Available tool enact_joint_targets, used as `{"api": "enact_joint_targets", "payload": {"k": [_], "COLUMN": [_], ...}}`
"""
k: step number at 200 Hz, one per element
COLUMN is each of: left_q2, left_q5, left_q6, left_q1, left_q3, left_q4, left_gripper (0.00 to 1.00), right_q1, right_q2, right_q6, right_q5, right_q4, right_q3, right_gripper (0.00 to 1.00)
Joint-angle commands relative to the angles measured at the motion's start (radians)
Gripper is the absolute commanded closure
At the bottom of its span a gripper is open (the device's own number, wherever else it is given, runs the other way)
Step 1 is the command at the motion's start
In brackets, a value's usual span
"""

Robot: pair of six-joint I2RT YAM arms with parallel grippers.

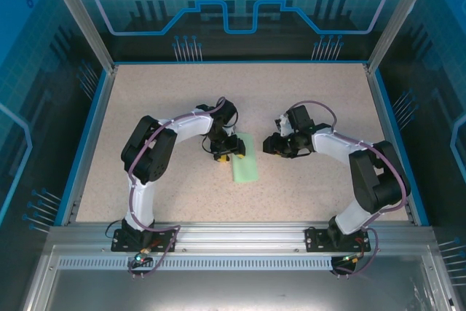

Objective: Fold a paper plane with a square sheet of paper (fold left side to right side)
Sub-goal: Hold the square sheet of paper at the center of the table.

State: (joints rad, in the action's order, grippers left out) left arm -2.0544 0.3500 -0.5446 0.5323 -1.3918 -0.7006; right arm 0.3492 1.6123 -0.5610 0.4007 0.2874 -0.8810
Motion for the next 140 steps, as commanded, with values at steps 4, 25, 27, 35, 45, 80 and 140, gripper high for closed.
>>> {"api": "enact_joint_targets", "payload": {"k": [4,25,27,35,45,80,140], "left_q2": [-0.126,-0.128,-0.127,-0.129,-0.131,-0.134,-0.134], "left_q5": [-0.028,-0.028,-0.029,-0.028,-0.028,-0.029,-0.036], "left_q6": [-0.001,-0.006,-0.007,-0.009,-0.014,-0.022,-0.014], "left_q1": [0.047,0.047,0.047,0.047,0.046,0.046,0.047], "left_q3": [0.055,0.054,0.054,0.054,0.054,0.052,0.054], "left_q4": [0.060,0.062,0.062,0.062,0.064,0.065,0.054], "left_gripper": [0.40,0.40,0.40,0.40,0.40,0.40,0.40], "right_q1": [0.011,0.011,0.011,0.011,0.011,0.011,0.015], "right_q2": [-0.015,-0.018,-0.018,-0.022,-0.027,-0.043,-0.020], "right_q6": [-0.011,-0.013,-0.013,-0.013,-0.013,-0.010,-0.010], "right_q5": [0.001,-0.003,-0.003,-0.005,-0.009,-0.023,0.013], "right_q4": [0.012,0.015,0.015,0.017,0.020,0.031,0.021], "right_q3": [-0.021,-0.022,-0.022,-0.022,-0.024,-0.026,-0.029], "right_gripper": [0.64,0.64,0.64,0.64,0.64,0.64,0.69]}}
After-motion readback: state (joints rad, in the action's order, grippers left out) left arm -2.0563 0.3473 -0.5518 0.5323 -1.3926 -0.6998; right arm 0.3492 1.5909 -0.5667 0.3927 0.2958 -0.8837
